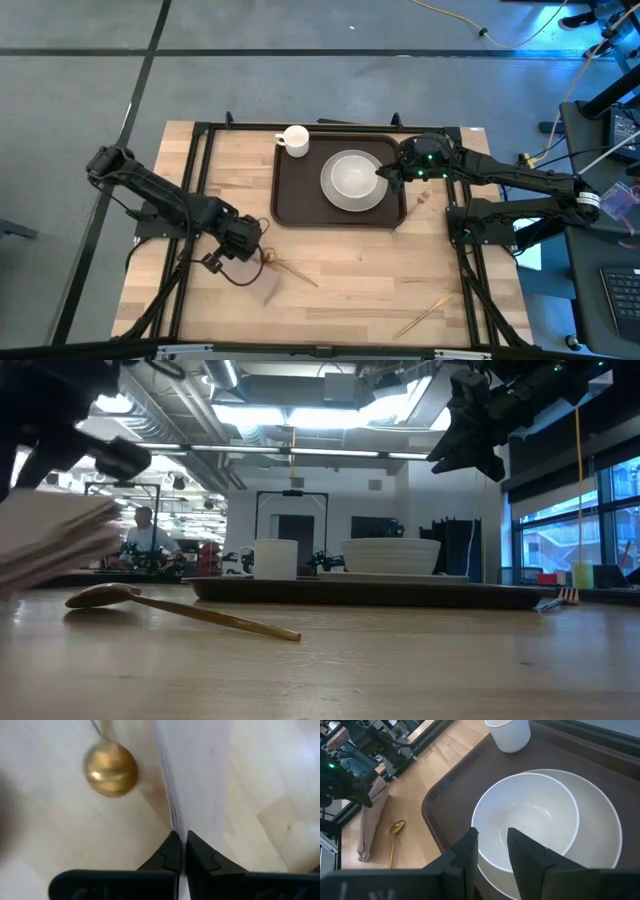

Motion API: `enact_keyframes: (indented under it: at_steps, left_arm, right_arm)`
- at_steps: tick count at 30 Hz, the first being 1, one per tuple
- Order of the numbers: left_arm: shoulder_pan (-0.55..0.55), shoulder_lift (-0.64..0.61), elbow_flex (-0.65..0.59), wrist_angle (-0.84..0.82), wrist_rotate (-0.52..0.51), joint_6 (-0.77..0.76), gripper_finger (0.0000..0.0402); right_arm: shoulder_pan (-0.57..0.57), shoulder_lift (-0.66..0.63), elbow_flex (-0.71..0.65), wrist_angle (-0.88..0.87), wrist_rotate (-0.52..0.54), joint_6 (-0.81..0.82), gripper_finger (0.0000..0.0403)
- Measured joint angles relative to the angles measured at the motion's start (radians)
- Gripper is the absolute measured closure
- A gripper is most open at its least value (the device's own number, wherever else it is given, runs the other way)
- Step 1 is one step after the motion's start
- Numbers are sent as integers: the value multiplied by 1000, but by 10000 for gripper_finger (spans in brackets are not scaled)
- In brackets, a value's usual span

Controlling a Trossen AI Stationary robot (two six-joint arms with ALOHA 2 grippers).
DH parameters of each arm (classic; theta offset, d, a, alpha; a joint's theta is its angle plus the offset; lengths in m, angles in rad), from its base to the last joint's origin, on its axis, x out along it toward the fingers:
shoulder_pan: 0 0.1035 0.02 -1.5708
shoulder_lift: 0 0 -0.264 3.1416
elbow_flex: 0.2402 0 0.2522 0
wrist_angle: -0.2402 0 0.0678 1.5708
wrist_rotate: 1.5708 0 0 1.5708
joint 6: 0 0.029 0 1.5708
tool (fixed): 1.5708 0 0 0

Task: Set up tray
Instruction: Put the light brown napkin on the brown serving tray to the left of the gray plate

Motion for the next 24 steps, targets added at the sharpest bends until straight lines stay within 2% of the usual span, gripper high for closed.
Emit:
enact_keyframes:
  at_steps: [2, 6, 12, 15, 19, 24]
  left_arm:
    - [10, -19, 28, 0, -17, -3, 399]
    - [49, -47, 114, 1, -114, -3, 399]
    - [161, -56, 270, 5, -164, -5, 399]
    - [227, -57, 336, 73, -231, -29, 399]
    - [358, -57, 382, 206, -285, -259, 399]
    - [537, -52, 376, 222, -169, -632, 399]
  right_arm:
    - [0, 0, 0, 0, 0, 0, 295]
    - [0, 0, 0, 0, 0, 2, 295]
    - [0, 0, 0, 0, 0, 2, 295]
    - [0, 0, 0, 0, 0, 2, 295]
    - [0, 0, 0, 0, 0, 1, 295]
    - [0, 0, 0, 0, 0, -1, 295]
